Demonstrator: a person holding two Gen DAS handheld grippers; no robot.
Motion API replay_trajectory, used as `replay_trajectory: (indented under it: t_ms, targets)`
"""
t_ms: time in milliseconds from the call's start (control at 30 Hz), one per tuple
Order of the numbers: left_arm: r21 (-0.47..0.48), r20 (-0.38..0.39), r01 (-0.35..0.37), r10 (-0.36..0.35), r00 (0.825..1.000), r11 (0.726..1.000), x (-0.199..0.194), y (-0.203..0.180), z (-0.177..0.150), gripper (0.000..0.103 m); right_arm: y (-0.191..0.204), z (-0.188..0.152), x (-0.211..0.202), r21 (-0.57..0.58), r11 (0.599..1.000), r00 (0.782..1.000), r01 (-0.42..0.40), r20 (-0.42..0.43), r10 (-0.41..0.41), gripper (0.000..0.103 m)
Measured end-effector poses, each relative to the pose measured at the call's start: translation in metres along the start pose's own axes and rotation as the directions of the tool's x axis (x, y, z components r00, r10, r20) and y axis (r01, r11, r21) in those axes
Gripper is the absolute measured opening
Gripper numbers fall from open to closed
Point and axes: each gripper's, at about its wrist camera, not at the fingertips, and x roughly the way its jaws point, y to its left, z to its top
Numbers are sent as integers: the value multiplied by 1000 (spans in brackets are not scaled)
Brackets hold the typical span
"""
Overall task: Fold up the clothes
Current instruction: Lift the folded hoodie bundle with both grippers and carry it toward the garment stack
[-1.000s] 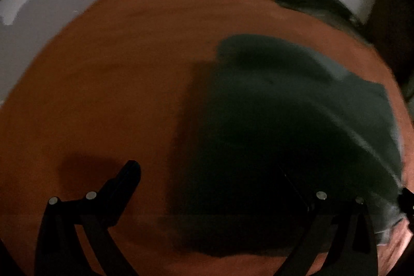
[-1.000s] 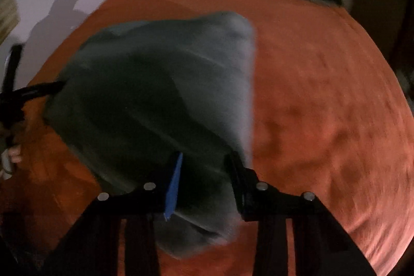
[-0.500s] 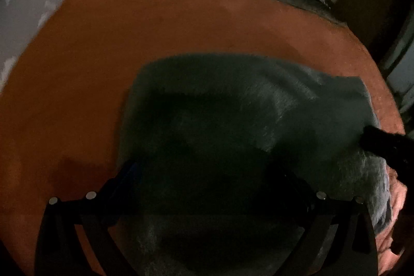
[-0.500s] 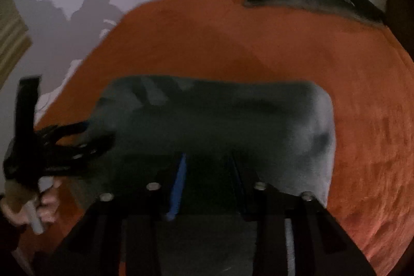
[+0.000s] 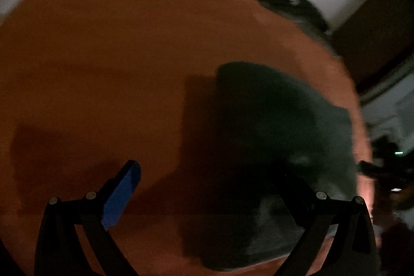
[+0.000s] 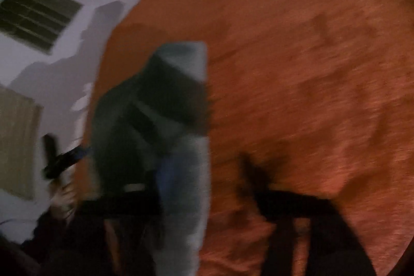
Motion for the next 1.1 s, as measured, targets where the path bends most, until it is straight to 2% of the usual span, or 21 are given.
replay_trajectory:
  t_ms: [67, 167, 233, 300, 433, 567, 600, 700, 767, 833, 967, 1000, 1033, 1100]
  targets:
    - [2, -38, 73, -73, 997, 997, 10, 5, 3, 102, 3, 2, 7, -13, 998, 997, -65, -40, 64, 77]
    - [-1, -94, 183, -182, 979, 983, 24, 13, 8, 102, 1, 4, 20, -9, 994, 990, -107, -89, 106, 77]
    - [-10, -119, 218, -218, 969, 976, 34, 15, 8, 102, -5, 8, 27, 7, 992, 986, -123, -112, 123, 77]
    - [-63, -133, 275, -281, 950, 959, 53, 15, 17, 102, -9, 16, 31, 21, 987, 979, -159, -124, 160, 77]
    - [-121, -124, 313, -328, 937, 942, 69, 22, 7, 102, -18, 22, 38, 60, 969, 961, -239, -126, 245, 78]
    - [-215, -89, 431, -457, 885, 877, 75, 43, 9, 102, -25, 29, 45, 99, 943, 937, -317, -118, 328, 79]
    - [-221, -91, 461, -489, 867, 859, 74, 45, 6, 102, -25, 31, 45, 105, 935, 930, -339, -115, 350, 79]
    - [-239, -131, 567, -605, 786, 788, 75, 34, 1, 102, -8, 34, 62, 93, 923, 913, -373, -139, 383, 79]
    - [-214, -193, 559, -596, 780, 801, 87, 18, -3, 102, 7, 36, 76, 76, 926, 911, -370, -168, 378, 79]
    - [-167, -247, 522, -548, 799, 836, 99, 2, -8, 102, 21, 41, 91, 63, 928, 908, -366, -195, 372, 80]
    - [-128, -251, 548, -562, 788, 827, 103, -17, -11, 101, 30, 47, 106, 70, 935, 907, -347, -230, 353, 81]
    - [-129, -235, 556, -570, 787, 821, 101, -17, -13, 94, 31, 47, 108, 70, 936, 907, -345, -232, 352, 81]
    - [-123, -224, 554, -567, 792, 823, 99, -18, -14, 79, 33, 47, 109, 71, 937, 907, -343, -234, 350, 81]
    - [-110, -204, 546, -557, 805, 830, 92, -20, -17, 63, 39, 47, 109, 34, 947, 918, -319, -239, 318, 75]
